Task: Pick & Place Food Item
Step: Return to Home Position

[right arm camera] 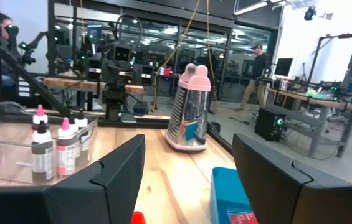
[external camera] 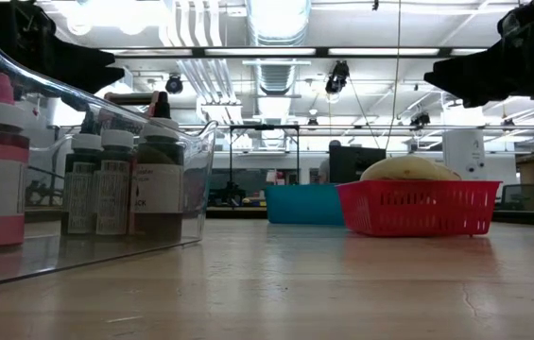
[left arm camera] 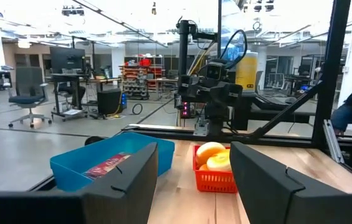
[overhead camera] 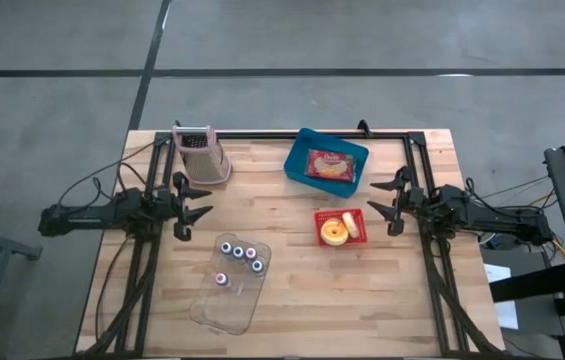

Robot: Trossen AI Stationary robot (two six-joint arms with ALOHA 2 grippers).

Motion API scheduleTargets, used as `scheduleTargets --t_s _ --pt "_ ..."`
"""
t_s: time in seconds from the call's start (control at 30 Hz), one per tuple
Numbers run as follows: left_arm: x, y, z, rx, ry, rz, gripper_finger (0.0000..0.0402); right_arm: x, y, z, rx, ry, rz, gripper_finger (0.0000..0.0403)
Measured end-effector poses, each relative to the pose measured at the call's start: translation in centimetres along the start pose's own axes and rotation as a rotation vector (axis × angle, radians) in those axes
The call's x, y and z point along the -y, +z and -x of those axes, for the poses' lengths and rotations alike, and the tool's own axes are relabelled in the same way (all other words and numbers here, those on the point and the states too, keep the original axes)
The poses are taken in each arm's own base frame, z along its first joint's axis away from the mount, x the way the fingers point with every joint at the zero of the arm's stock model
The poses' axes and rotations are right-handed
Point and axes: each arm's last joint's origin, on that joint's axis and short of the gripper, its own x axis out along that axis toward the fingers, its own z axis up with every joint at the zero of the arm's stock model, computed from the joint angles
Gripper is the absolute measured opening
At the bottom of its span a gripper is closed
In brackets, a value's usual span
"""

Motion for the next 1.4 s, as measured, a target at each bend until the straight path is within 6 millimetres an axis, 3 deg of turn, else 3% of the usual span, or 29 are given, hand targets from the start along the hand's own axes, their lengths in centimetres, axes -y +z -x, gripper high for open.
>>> scheduleTargets --t_s 0.5,0.87,1.4 --pt "0.0 0.01 0.0 0.001 0.0 0.001 0.0204 0.02 0.0 0.0 -0.001 -0.007 -0.038 0.0237" --pt "-0.17 -0.2 0.08 -0.069 0.056 0.042 0.0204 0.46 -0.63 0.06 -0.08 -0.176 -0.02 0.0237" --pt "0.02 0.31 0.14 -0.069 -0.016 0.042 0.0204 0.13 -0.72 0.04 -0.078 -0.069 -0.129 0.0237"
